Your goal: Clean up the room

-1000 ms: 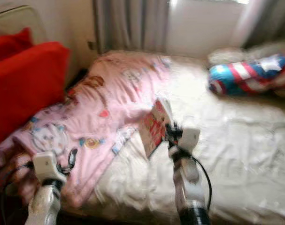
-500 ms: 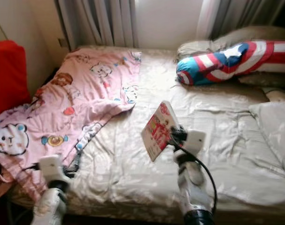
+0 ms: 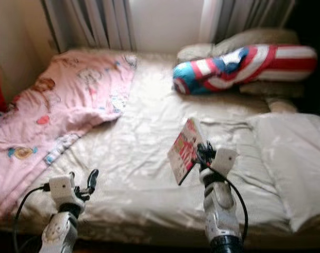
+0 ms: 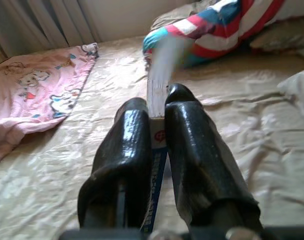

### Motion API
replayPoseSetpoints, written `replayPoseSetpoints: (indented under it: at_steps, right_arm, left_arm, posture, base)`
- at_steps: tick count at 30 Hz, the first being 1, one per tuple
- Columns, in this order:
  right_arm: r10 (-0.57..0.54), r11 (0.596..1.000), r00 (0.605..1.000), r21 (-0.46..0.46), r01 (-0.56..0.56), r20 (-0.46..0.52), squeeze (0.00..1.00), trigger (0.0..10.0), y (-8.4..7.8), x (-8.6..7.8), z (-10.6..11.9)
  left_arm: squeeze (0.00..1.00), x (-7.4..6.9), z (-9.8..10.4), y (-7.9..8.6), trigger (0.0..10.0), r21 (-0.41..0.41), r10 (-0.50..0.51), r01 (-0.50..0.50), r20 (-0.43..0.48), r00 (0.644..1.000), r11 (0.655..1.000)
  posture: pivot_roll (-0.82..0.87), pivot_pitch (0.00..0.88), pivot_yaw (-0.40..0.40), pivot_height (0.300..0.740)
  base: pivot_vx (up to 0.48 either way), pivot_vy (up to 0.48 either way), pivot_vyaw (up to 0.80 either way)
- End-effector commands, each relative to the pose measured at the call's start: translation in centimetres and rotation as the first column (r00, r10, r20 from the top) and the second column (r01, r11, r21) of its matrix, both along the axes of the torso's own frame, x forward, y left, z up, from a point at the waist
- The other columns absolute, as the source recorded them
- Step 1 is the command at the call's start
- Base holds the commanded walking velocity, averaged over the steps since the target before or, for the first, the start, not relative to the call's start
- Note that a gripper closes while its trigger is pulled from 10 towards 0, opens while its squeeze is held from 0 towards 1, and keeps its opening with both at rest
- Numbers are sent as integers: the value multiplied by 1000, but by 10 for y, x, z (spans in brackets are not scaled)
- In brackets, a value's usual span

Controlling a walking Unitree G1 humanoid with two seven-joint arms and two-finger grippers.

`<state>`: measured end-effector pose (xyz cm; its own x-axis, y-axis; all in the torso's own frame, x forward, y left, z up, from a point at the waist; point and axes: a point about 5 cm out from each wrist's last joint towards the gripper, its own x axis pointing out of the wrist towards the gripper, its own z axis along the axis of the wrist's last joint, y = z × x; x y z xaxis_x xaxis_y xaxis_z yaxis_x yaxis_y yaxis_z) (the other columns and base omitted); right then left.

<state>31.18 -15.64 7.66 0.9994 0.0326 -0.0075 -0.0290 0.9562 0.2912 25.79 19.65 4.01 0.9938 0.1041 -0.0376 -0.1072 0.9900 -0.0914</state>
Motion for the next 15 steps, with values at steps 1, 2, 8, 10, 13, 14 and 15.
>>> replayPoseSetpoints:
  at_steps: [1,2,8,10,13,14,15]
  right_arm:
    - [5,1000,999,-4,-5,47,0,10000,3,4,10]
    - [5,1000,999,-5,-5,46,0,10000,3,4,10]
    - [12,1000,999,-6,-11,42,0,10000,3,3,10]
    - [15,1000,999,-6,-14,40,0,10000,3,3,9]
    - [17,1000,999,-5,-17,38,0,10000,4,3,9]
    - [18,1000,999,-5,-18,37,0,10000,4,3,8]
    - [21,1000,999,-6,-20,35,0,10000,4,3,8]
  left_arm:
    - [0,-2,-1,4,10000,6,13,-13,-6,1000,1000]
    - [0,-2,-1,5,10000,6,14,-14,-8,1000,1000]
    - [0,-2,-2,5,10000,4,18,-18,-9,1000,1000]
    - [0,-2,-2,5,10000,0,20,-20,-10,1000,1000]
    - [0,-2,-2,5,10000,-1,20,-20,-10,1000,1000]
    - [0,-3,-2,5,10000,-1,20,-20,-9,1000,1000]
    - [0,-3,-2,6,10000,-6,20,-20,-8,1000,1000]
  posture:
    - [-15,88,-50,739]
    - [-15,91,-51,739]
    - [-16,95,-52,739]
    - [-17,97,-52,739]
    - [-16,99,-52,739]
    - [-16,99,-52,739]
    - [-16,98,-52,739]
  base:
    - [0,-439,0]
    - [0,-435,0]
    - [0,-359,0]
    - [0,0,0]
    - [0,0,0]
    - [0,0,0]
    - [0,0,0]
